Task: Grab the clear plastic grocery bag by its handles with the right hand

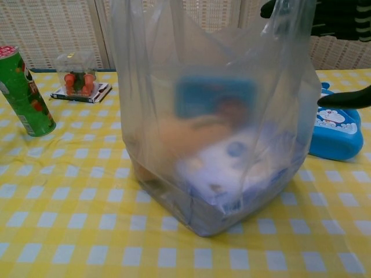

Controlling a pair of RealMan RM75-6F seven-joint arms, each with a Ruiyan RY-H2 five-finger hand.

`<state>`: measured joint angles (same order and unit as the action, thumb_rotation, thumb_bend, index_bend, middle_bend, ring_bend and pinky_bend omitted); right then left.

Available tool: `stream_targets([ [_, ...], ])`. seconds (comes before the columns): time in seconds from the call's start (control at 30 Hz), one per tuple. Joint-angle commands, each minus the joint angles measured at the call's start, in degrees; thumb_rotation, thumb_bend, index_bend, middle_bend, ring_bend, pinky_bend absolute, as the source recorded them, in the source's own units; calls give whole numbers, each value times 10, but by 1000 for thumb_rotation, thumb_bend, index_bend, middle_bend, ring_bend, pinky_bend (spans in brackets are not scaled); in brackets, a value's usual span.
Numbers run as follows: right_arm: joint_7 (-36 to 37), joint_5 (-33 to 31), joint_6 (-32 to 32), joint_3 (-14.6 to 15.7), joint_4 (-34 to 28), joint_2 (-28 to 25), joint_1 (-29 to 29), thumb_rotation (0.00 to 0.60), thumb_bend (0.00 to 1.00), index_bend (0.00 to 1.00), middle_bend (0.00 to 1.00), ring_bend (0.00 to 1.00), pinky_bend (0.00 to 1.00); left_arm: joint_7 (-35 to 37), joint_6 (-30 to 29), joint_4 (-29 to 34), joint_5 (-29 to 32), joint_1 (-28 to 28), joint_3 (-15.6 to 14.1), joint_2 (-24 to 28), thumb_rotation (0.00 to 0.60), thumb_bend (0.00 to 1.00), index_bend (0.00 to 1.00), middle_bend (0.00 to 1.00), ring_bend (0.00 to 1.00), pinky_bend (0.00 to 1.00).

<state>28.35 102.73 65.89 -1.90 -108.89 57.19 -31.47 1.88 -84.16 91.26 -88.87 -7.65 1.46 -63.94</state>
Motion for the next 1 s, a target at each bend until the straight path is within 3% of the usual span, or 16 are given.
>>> stream_targets([
  [0.03, -7, -13, -12, -11, -5, 10, -13, 600, 282, 0, 0, 0, 0, 3, -2, 0, 1, 1, 1, 2, 600, 249, 0, 85, 48, 0],
  [0.37, 15, -16, -18, -17, -1, 41, -39, 600, 283, 0, 0, 0, 0, 18, -7, -1, 3, 4, 2, 8, 600, 249, 0, 85, 48, 0],
  [1.0, 48, 31, 27, 19, -3, 17, -31, 600, 282, 0, 0, 0, 0, 13, -8, 5, -2, 4, 0, 9, 600, 248, 0, 85, 49, 0],
])
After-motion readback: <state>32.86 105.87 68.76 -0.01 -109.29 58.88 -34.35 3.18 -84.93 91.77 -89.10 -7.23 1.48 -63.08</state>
